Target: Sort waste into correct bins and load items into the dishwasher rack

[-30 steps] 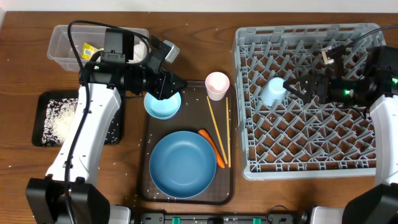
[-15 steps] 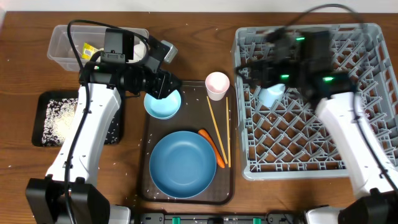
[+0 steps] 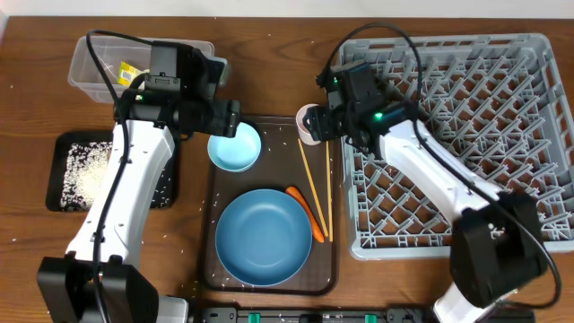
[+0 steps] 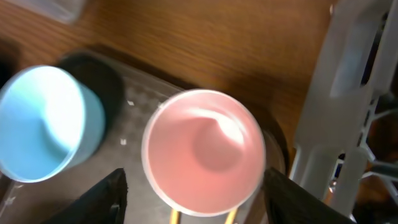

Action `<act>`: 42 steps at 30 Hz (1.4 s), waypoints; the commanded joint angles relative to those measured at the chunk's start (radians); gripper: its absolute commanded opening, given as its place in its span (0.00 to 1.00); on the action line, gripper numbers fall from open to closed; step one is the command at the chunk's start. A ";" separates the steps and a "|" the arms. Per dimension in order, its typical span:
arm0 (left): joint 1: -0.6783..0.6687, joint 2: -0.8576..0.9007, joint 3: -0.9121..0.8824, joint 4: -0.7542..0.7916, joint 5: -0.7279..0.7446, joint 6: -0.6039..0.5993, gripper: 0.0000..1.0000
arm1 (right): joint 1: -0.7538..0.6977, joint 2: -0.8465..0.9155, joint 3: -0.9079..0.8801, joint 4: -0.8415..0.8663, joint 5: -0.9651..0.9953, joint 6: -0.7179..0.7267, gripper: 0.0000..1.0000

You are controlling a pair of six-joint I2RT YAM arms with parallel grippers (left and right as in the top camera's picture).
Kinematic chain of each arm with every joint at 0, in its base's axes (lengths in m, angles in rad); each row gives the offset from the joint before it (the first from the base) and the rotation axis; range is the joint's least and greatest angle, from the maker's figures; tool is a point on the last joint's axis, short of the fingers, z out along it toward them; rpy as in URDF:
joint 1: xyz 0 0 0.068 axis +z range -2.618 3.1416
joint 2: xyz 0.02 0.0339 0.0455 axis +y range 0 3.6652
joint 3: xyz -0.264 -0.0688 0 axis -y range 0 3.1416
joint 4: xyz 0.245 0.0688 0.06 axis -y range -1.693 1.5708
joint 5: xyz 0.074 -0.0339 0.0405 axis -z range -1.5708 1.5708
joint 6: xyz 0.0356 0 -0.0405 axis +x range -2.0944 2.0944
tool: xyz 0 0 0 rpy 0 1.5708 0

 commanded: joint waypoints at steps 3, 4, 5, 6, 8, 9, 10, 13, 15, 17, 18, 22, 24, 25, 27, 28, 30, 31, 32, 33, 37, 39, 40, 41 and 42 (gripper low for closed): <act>-0.002 -0.011 0.020 0.002 -0.074 -0.052 0.82 | 0.005 0.015 0.016 0.000 0.044 0.021 0.58; -0.002 -0.011 0.020 0.002 -0.074 -0.053 0.82 | 0.005 0.014 0.016 0.002 0.043 0.020 0.57; -0.002 -0.011 0.020 0.002 -0.074 -0.053 0.82 | 0.005 0.014 0.018 0.004 0.043 0.019 0.56; -0.002 -0.011 0.020 0.002 -0.069 -0.052 0.88 | 0.005 0.012 0.024 0.001 0.036 0.013 0.56; -0.002 -0.011 0.020 0.002 -0.036 -0.052 0.95 | 0.005 0.004 0.048 -0.023 0.025 0.013 0.56; -0.002 -0.010 0.020 0.006 -0.003 -0.050 0.98 | 0.005 -0.003 0.068 -0.043 0.024 0.013 0.58; -0.004 -0.007 0.020 0.012 0.035 -0.039 0.99 | 0.002 -0.018 0.094 -0.071 0.024 0.013 0.59; -0.024 0.014 0.020 0.035 0.084 -0.002 0.99 | -0.019 -0.065 0.162 -0.136 0.029 0.005 0.66; -0.045 0.044 0.020 0.065 0.084 0.001 0.98 | -0.051 -0.106 0.210 -0.188 0.044 0.006 0.69; -0.070 0.091 0.020 0.108 0.084 0.000 0.98 | -0.091 -0.145 0.242 -0.226 0.053 0.006 0.70; -0.082 0.115 0.020 0.132 0.084 0.000 0.98 | -0.115 -0.166 0.251 -0.241 0.056 0.006 0.70; -0.141 0.227 0.020 0.239 0.113 -0.004 0.98 | -0.214 -0.224 0.252 -0.290 0.055 0.006 0.70; -0.170 0.270 0.020 0.295 0.143 -0.010 0.98 | -0.254 -0.232 0.252 -0.323 0.050 0.007 0.70; -0.183 0.287 0.020 0.322 0.144 -0.027 0.98 | -0.269 -0.232 0.252 -0.340 0.047 0.006 0.70; -0.210 0.318 0.020 0.374 0.144 -0.047 0.98 | -0.293 -0.232 0.251 -0.377 0.047 0.006 0.70; -0.223 0.333 0.020 0.397 0.144 -0.049 0.98 | -0.301 -0.232 0.249 -0.389 0.048 0.006 0.70; -0.242 0.362 0.020 0.431 0.143 -0.049 0.98 | -0.316 -0.232 0.249 -0.410 0.051 0.005 0.70; -0.249 0.377 0.020 0.442 0.143 -0.049 0.98 | -0.320 -0.232 0.249 -0.416 0.051 0.005 0.70; -0.254 0.392 0.020 0.449 0.140 -0.053 0.99 | -0.320 -0.232 0.248 -0.419 0.051 0.005 0.70; -0.256 0.404 0.020 0.452 0.140 -0.058 1.00 | -0.320 -0.232 0.248 -0.420 0.051 0.005 0.70; -0.253 0.437 0.020 0.451 0.140 -0.090 0.89 | -0.320 -0.232 0.248 -0.424 0.051 0.002 0.70; -0.253 0.439 0.020 0.448 0.140 -0.094 0.72 | -0.320 -0.232 0.248 -0.424 0.051 0.002 0.70; -0.253 0.438 0.020 0.448 0.140 -0.094 0.63 | -0.320 -0.232 0.248 -0.424 0.051 0.002 0.70; -0.253 0.438 0.020 0.450 0.140 -0.095 0.53 | -0.320 -0.232 0.248 -0.424 0.051 0.002 0.70; -0.253 0.438 0.020 0.451 0.140 -0.095 0.43 | -0.320 -0.232 0.248 -0.424 0.052 0.002 0.70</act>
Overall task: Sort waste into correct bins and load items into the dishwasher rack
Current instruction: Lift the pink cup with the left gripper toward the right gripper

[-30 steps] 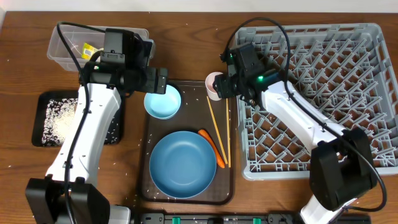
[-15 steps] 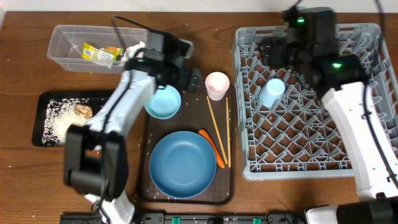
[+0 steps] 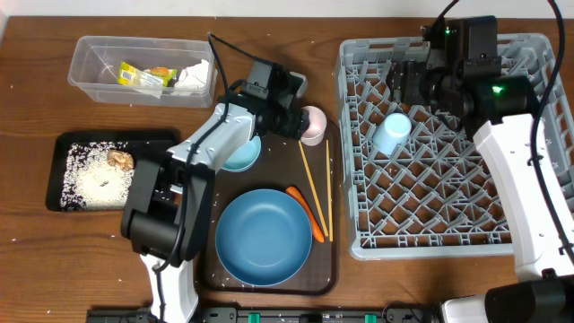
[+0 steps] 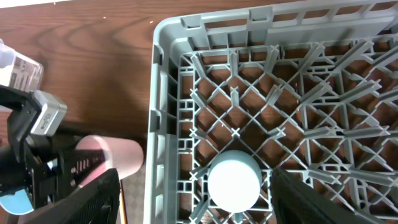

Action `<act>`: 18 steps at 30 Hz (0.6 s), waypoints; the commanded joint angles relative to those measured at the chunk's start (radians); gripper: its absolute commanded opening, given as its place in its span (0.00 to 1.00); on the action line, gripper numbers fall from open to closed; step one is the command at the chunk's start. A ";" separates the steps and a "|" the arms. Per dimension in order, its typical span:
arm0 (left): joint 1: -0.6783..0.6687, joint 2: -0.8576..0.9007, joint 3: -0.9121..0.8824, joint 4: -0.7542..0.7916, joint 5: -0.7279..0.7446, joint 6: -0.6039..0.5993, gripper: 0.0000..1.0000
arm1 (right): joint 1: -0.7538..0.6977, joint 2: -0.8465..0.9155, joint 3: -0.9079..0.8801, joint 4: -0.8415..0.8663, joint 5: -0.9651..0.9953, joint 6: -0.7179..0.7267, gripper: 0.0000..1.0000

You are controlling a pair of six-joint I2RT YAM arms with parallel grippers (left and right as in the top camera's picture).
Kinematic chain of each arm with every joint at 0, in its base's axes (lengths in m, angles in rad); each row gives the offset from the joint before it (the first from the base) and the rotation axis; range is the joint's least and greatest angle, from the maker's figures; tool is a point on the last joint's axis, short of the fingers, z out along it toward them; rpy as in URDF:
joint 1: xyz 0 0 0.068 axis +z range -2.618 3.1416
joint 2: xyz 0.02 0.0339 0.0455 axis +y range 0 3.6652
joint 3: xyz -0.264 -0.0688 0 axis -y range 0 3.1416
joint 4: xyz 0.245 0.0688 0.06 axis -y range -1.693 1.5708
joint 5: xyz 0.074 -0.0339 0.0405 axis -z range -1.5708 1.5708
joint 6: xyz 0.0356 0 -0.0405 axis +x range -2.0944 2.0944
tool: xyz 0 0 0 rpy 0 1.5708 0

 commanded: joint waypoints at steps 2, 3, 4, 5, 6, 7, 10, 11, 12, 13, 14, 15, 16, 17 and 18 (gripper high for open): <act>0.003 -0.003 0.015 0.005 0.011 -0.011 0.27 | -0.008 0.000 -0.004 -0.004 0.003 -0.005 0.70; 0.003 -0.003 0.015 0.005 0.011 -0.022 0.20 | -0.008 0.000 -0.006 -0.004 0.003 -0.005 0.70; 0.003 -0.004 0.015 0.006 0.012 -0.034 0.09 | -0.008 0.000 -0.008 -0.005 0.004 -0.005 0.70; 0.003 -0.005 0.015 0.006 0.014 -0.045 0.06 | -0.008 0.000 -0.010 -0.007 0.004 -0.005 0.70; 0.003 -0.006 0.016 0.006 0.014 -0.057 0.06 | -0.009 0.000 -0.013 -0.007 0.004 -0.005 0.70; 0.003 -0.009 0.016 0.006 0.014 -0.067 0.06 | -0.009 0.000 -0.014 -0.009 0.005 -0.005 0.70; 0.003 -0.023 0.016 0.005 0.031 -0.078 0.06 | -0.009 0.000 -0.017 -0.012 0.018 -0.005 0.70; 0.004 -0.031 0.016 0.005 0.056 -0.078 0.06 | -0.009 0.000 -0.017 -0.013 0.018 -0.005 0.70; 0.006 -0.041 0.016 0.005 0.083 -0.078 0.06 | -0.009 0.000 -0.017 -0.015 0.018 -0.005 0.70; 0.009 -0.054 0.016 0.002 0.116 -0.081 0.06 | -0.009 0.000 -0.017 -0.016 0.018 -0.005 0.70; 0.013 -0.068 0.017 -0.003 0.146 -0.089 0.06 | -0.009 0.000 -0.018 -0.016 0.017 -0.005 0.70; 0.020 -0.087 0.018 -0.008 0.182 -0.103 0.06 | -0.009 0.000 -0.018 -0.017 0.015 -0.005 0.70; 0.030 -0.108 0.018 -0.019 0.224 -0.118 0.06 | -0.009 0.000 -0.018 -0.016 0.008 -0.010 0.70; 0.043 -0.130 0.018 -0.031 0.277 -0.126 0.07 | -0.010 0.000 -0.018 -0.014 -0.012 -0.023 0.70; 0.057 -0.150 0.018 -0.042 0.332 -0.126 0.06 | -0.011 0.000 -0.019 -0.006 -0.045 -0.040 0.69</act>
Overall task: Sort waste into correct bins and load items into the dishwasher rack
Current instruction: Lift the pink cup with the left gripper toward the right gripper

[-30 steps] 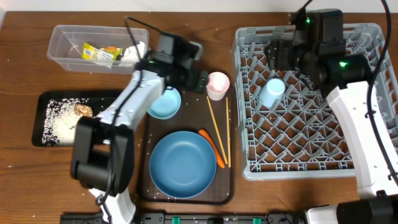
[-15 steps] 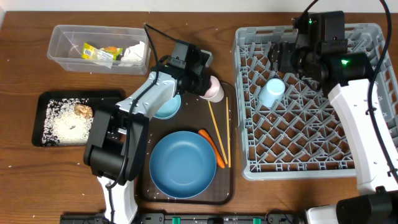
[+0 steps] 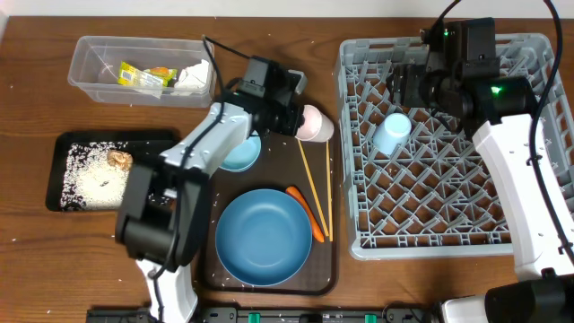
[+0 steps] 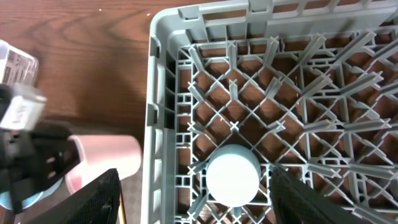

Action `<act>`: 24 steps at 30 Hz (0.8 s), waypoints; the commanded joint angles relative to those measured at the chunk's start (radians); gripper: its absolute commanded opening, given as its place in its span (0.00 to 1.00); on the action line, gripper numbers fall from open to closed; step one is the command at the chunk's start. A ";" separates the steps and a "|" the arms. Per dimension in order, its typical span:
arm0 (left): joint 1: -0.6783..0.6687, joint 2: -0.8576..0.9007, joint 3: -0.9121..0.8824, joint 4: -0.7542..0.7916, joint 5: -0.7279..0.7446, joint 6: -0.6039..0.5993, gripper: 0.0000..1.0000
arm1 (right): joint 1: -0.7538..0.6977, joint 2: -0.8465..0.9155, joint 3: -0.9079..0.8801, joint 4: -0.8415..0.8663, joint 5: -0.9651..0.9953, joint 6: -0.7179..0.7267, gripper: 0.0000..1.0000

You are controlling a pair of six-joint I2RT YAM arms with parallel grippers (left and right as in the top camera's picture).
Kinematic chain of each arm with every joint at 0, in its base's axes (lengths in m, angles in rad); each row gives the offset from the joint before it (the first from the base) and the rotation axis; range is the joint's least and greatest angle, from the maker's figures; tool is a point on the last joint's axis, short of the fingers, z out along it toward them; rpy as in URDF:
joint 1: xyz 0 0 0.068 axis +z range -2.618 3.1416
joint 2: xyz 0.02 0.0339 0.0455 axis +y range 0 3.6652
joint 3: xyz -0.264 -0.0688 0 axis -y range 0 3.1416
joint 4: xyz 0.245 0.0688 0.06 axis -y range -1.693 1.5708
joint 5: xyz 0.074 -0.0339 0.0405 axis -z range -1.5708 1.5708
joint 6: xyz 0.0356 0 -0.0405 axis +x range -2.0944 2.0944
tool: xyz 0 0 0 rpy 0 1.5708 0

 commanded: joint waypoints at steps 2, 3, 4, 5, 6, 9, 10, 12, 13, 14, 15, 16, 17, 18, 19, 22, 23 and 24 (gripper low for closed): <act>0.077 -0.143 0.018 -0.033 0.323 -0.035 0.06 | -0.014 0.002 -0.016 0.031 -0.139 -0.075 0.69; 0.097 -0.158 0.018 -0.037 0.389 -0.035 0.06 | -0.016 0.003 -0.022 0.048 -0.194 -0.095 0.69; 0.124 -0.175 0.018 -0.039 0.478 -0.034 0.06 | -0.019 0.005 -0.033 0.075 -0.272 -0.121 0.70; 0.146 -0.185 0.018 -0.039 0.541 -0.034 0.06 | -0.021 0.007 -0.045 0.101 -0.351 -0.145 0.72; 0.175 -0.193 0.018 -0.035 0.625 -0.027 0.06 | -0.021 0.011 -0.061 0.136 -0.437 -0.171 0.80; 0.243 -0.195 0.018 -0.013 0.830 -0.011 0.06 | -0.021 0.012 -0.137 0.282 -0.690 -0.200 0.92; 0.259 -0.194 0.018 -0.009 0.872 -0.009 0.06 | -0.021 0.012 -0.164 0.335 -0.756 -0.198 0.93; 0.284 -0.194 0.018 -0.009 0.937 -0.004 0.06 | -0.020 0.013 -0.220 0.459 -0.885 -0.180 0.95; 0.293 -0.194 0.018 -0.008 0.971 -0.004 0.06 | -0.020 0.014 -0.256 0.541 -0.945 -0.150 0.95; 0.296 -0.194 0.018 -0.006 0.991 -0.004 0.06 | -0.020 0.014 -0.282 0.602 -0.981 -0.125 0.95; 0.297 -0.194 0.018 -0.005 1.008 -0.004 0.06 | -0.020 0.014 -0.312 0.676 -1.018 -0.091 0.94; 0.296 -0.194 0.018 -0.001 1.011 -0.004 0.06 | -0.017 0.014 -0.340 0.745 -1.049 -0.053 0.93; 0.294 -0.194 0.018 0.000 1.010 -0.004 0.06 | -0.013 0.014 -0.365 0.811 -1.074 -0.020 0.92; 0.293 -0.194 0.018 0.007 1.010 -0.004 0.06 | -0.006 0.014 -0.387 0.871 -1.094 0.007 0.92; 0.289 -0.194 0.018 0.014 1.010 -0.004 0.06 | 0.003 0.014 -0.404 0.915 -1.105 0.032 0.91; 0.280 -0.194 0.018 0.045 1.010 -0.004 0.06 | 0.035 0.014 -0.430 0.988 -1.111 0.058 0.91; 0.276 -0.194 0.018 0.056 1.009 -0.004 0.06 | 0.045 0.014 -0.431 0.995 -1.112 0.058 0.91; 0.274 -0.194 0.018 0.061 1.007 -0.003 0.06 | 0.052 0.014 -0.431 1.003 -1.112 0.058 0.91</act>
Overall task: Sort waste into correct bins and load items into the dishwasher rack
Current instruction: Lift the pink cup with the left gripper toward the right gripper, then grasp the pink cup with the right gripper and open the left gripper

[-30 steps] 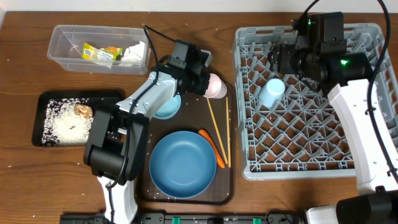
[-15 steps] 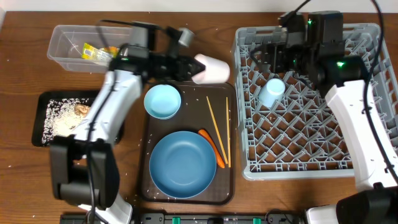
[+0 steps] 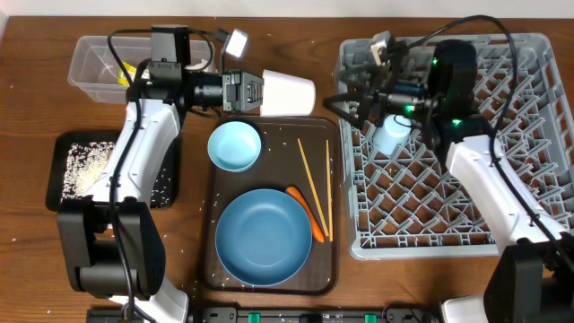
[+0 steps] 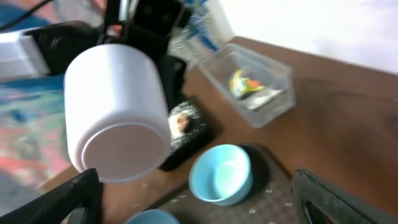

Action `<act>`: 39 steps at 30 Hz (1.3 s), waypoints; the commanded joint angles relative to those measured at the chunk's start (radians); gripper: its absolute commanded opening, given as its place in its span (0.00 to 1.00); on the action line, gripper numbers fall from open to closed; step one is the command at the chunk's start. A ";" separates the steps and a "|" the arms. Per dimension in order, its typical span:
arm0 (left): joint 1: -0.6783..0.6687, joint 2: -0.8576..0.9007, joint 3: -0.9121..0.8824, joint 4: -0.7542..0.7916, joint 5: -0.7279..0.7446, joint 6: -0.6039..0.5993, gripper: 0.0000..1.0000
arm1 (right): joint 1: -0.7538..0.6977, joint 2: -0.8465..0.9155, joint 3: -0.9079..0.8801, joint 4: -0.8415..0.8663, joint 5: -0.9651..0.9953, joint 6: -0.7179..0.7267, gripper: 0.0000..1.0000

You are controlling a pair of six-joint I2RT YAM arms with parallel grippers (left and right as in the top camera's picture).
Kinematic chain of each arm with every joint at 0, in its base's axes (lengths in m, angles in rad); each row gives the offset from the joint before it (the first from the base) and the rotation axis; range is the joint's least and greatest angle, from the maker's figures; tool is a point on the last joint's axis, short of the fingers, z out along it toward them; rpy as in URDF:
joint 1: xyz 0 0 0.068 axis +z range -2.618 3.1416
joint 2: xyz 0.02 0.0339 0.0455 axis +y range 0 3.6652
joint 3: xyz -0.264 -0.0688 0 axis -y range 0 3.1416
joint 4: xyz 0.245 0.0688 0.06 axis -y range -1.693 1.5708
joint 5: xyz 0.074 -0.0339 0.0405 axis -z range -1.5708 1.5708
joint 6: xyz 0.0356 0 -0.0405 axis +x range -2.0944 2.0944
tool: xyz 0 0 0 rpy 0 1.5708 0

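Note:
My left gripper [image 3: 258, 92] is shut on the pale pink cup [image 3: 289, 92], holding it on its side in the air beyond the tray's far edge. In the right wrist view the cup [image 4: 117, 112] shows its base. My right gripper [image 3: 348, 96] is open at the rack's left edge, facing the cup with a gap between them; its dark fingers [image 4: 79, 200] frame the view. A light blue cup [image 3: 392, 135] stands upside down in the grey dishwasher rack [image 3: 502, 224]. The brown tray [image 3: 212, 193] holds a small blue bowl [image 3: 235, 145], a blue plate [image 3: 264, 236], a carrot [image 3: 307, 213] and chopsticks [image 3: 314, 184].
A clear bin [image 3: 94, 65] with wrappers stands at the back left, also seen as the clear bin [image 4: 256, 84] in the right wrist view. A black tray [image 3: 67, 148] with rice lies left of the brown tray. Cables hang over both arms.
My left gripper has moved the pink cup from the tray's far right corner up and back, now held level. My right gripper has turned from looking down into the rack to facing the cup.
First my right gripper stood open around the pink cup on the tray's corner, my left by the small bowl. Then my right was above the rack with a light blue cup in it, and my left had the pink cup. Now the cup is held between both arms.

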 commanded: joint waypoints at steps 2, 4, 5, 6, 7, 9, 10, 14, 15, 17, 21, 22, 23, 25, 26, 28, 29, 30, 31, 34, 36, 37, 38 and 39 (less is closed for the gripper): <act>-0.016 0.001 0.014 0.019 0.043 0.014 0.06 | 0.046 0.001 -0.008 0.044 -0.092 0.050 0.90; -0.019 0.001 0.014 0.019 0.033 0.021 0.06 | 0.057 0.001 -0.008 0.079 -0.107 0.076 0.88; -0.019 0.001 0.014 0.019 0.021 0.020 0.06 | 0.063 0.001 -0.008 0.094 -0.114 0.085 0.88; -0.019 0.001 0.014 0.019 0.013 0.020 0.06 | 0.067 0.001 -0.008 0.108 -0.121 0.094 0.87; -0.019 0.001 0.014 0.019 0.007 0.021 0.06 | 0.072 0.001 -0.008 0.119 -0.127 0.098 0.86; -0.019 0.001 0.014 0.019 0.001 0.021 0.06 | 0.084 0.001 -0.008 0.128 -0.129 0.101 0.86; -0.019 0.001 0.014 0.019 0.001 0.021 0.06 | 0.089 0.001 -0.008 0.129 -0.129 0.101 0.85; -0.019 0.001 0.014 0.019 0.002 0.020 0.06 | 0.114 0.001 -0.008 0.132 -0.127 0.101 0.81; -0.019 0.001 0.014 0.019 0.002 0.020 0.06 | 0.119 0.001 -0.008 0.134 -0.127 0.101 0.80; -0.020 0.001 0.014 0.019 0.002 0.020 0.06 | 0.130 0.001 -0.008 0.137 -0.127 0.101 0.77; -0.026 0.001 0.014 0.019 0.002 0.020 0.06 | 0.142 0.001 -0.008 0.142 -0.119 0.101 0.68; -0.029 0.001 0.014 0.019 0.002 0.020 0.06 | 0.144 0.001 -0.008 0.147 -0.119 0.101 0.65; -0.032 0.001 0.014 0.019 0.002 0.020 0.06 | 0.145 0.001 -0.008 0.155 -0.119 0.101 0.63; -0.041 0.001 0.014 0.019 0.001 0.021 0.06 | 0.148 0.001 -0.008 0.170 -0.119 0.101 0.61; -0.047 0.001 0.014 0.019 0.000 0.021 0.06 | 0.149 0.001 -0.008 0.181 -0.119 0.107 0.60; -0.059 0.001 0.014 0.019 -0.012 0.021 0.06 | 0.151 0.001 -0.008 0.198 -0.120 0.116 0.60; -0.065 0.001 0.014 0.019 -0.019 0.021 0.06 | 0.151 0.001 -0.008 0.200 -0.119 0.116 0.59; -0.072 0.001 0.014 0.019 -0.029 0.021 0.06 | 0.151 0.001 -0.008 0.203 -0.120 0.117 0.59; -0.077 0.001 0.014 0.019 -0.036 0.021 0.06 | 0.151 0.001 -0.008 0.207 -0.120 0.121 0.59; -0.092 0.001 0.014 0.019 -0.044 0.024 0.06 | 0.151 0.001 -0.008 0.207 -0.121 0.127 0.57; -0.094 0.001 0.014 0.019 -0.044 0.024 0.06 | 0.151 0.001 -0.008 0.208 -0.120 0.127 0.55; -0.093 0.001 0.014 0.019 -0.044 0.024 0.06 | 0.151 0.001 -0.008 0.209 -0.120 0.127 0.54; -0.093 0.001 0.014 0.019 -0.045 0.024 0.06 | 0.151 0.001 -0.008 0.210 -0.120 0.127 0.51; -0.093 0.001 0.014 0.019 -0.044 0.024 0.06 | 0.151 0.001 -0.008 0.210 -0.120 0.127 0.47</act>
